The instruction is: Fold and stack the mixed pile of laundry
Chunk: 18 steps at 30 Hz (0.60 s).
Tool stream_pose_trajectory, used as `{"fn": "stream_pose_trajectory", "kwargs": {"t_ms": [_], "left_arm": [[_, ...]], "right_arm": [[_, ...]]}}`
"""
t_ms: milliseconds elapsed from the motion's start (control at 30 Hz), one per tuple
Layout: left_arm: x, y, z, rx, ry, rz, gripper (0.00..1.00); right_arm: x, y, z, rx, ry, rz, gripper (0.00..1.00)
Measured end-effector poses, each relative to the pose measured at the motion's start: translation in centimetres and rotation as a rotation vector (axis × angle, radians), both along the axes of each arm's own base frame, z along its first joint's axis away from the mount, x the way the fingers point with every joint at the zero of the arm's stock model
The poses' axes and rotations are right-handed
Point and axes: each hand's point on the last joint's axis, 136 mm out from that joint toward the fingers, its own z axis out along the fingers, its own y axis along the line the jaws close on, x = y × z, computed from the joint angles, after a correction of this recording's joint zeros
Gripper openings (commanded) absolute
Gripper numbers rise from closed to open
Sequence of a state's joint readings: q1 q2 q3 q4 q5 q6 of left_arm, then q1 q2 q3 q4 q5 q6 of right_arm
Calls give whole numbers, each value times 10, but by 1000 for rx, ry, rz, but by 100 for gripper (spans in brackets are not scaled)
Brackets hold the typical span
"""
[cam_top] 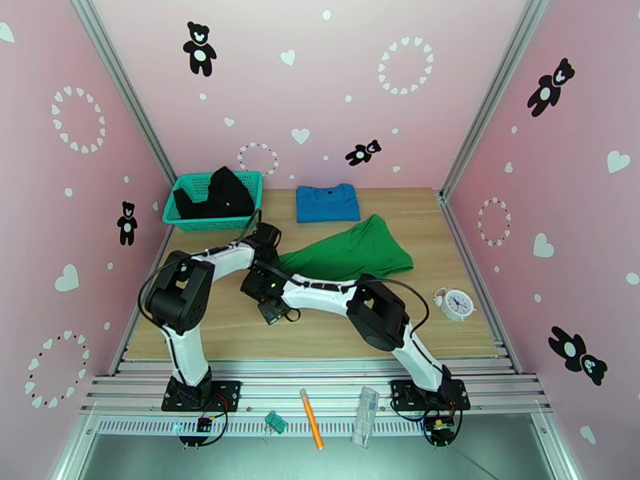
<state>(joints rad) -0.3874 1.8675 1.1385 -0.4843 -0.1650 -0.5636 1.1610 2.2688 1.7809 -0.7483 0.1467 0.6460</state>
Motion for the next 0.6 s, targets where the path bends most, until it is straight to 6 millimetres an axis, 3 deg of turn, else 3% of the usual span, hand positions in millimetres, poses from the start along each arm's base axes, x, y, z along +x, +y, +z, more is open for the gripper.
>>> {"fn": "stream_pose_trajectory", "kwargs": {"t_ms": [133,267,400,600], "left_arm": [[-20,13,9,41,44,18,0],[-21,3,33,66,28,-11,0],[-11,-36,72,55,-30,-97,0],[15,-107,149,-29,-185,-206,0]], "right_arm": [[-11,12,3,20,4,27,0],[-8,5,14,3,-37,18,0],[4,-25,42,-11,-103,-28,0],[36,-98,85,-33,-216,-160,0]]}}
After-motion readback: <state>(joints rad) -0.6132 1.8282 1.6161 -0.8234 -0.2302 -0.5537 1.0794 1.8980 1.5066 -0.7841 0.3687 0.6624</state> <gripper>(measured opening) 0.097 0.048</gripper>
